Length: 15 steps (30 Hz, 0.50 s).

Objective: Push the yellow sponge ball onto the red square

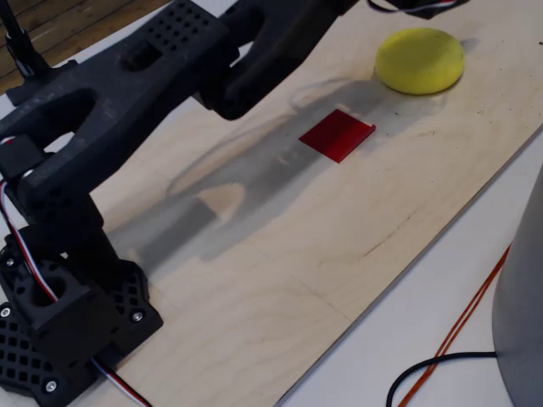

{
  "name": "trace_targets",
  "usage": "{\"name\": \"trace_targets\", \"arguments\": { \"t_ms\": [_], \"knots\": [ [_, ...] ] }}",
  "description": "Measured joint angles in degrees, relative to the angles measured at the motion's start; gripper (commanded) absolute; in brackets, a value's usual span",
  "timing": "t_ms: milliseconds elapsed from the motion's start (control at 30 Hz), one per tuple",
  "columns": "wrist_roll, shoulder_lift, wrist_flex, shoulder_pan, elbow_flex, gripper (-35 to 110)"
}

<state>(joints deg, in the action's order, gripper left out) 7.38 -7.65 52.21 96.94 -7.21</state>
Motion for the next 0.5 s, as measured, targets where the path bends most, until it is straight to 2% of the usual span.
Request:
{"name": "trace_targets", "arguments": {
  "t_ms": [500],
  "knots": [
    [11.69, 0.79, 13.89, 0.0, -3.96, 9]
  ]
}}
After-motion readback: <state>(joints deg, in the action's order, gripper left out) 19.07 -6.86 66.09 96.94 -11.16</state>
